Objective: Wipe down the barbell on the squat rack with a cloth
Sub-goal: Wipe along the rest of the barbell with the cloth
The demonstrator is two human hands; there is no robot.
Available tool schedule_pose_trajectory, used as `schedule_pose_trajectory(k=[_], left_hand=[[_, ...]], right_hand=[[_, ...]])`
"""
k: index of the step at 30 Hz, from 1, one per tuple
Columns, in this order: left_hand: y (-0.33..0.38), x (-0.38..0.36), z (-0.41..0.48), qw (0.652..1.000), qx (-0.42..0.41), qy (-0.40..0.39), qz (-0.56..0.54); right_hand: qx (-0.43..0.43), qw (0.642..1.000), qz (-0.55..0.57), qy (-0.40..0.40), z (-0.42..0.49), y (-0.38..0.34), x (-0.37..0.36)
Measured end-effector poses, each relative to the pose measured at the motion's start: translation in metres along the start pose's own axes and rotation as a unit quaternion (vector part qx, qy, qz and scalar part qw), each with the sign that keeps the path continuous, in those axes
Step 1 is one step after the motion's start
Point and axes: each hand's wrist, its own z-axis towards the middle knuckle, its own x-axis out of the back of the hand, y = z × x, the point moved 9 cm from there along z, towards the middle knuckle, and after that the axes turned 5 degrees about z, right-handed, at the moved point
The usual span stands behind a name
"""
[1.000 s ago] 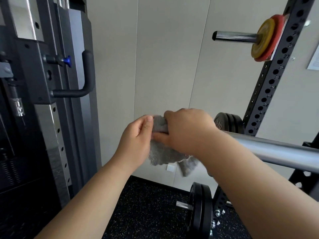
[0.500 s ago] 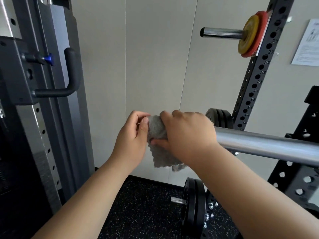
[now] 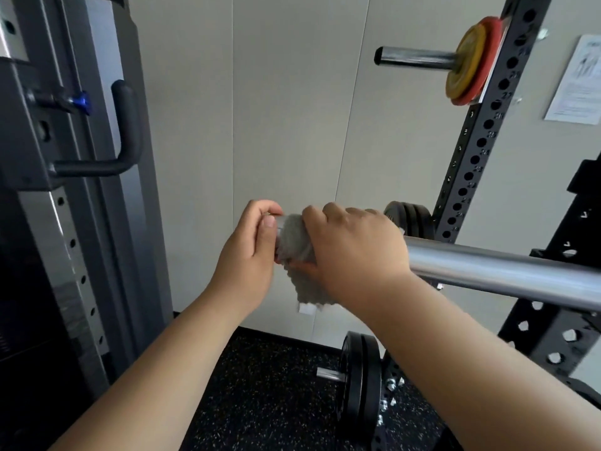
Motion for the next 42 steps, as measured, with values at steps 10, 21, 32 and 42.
schedule_pose_trajectory(k=[10, 21, 32, 42], left_hand=[[0.014, 0.001, 0.014, 0.998, 0.038, 0.001, 0.044], [0.109, -0.068, 0.013, 0.889, -0.174, -0.02, 0.423], [0.158, -0.153, -0.005, 0.872, -0.227, -0.066, 0.428], [0.185, -0.18, -0.011, 0.889, -0.199, -0.095, 0.401]], right_hand=[[-0.193, 0.973, 0.054, -0.115, -0.051, 0.105, 0.015], [-0.287, 0.955, 0.039, -0.061, -0.128, 0.193, 0.04], [-0.211, 0.977, 0.014, -0.007, -0.174, 0.193, 0.045], [-0.18, 0.977, -0.009, -0.116, -0.176, 0.197, 0.046]])
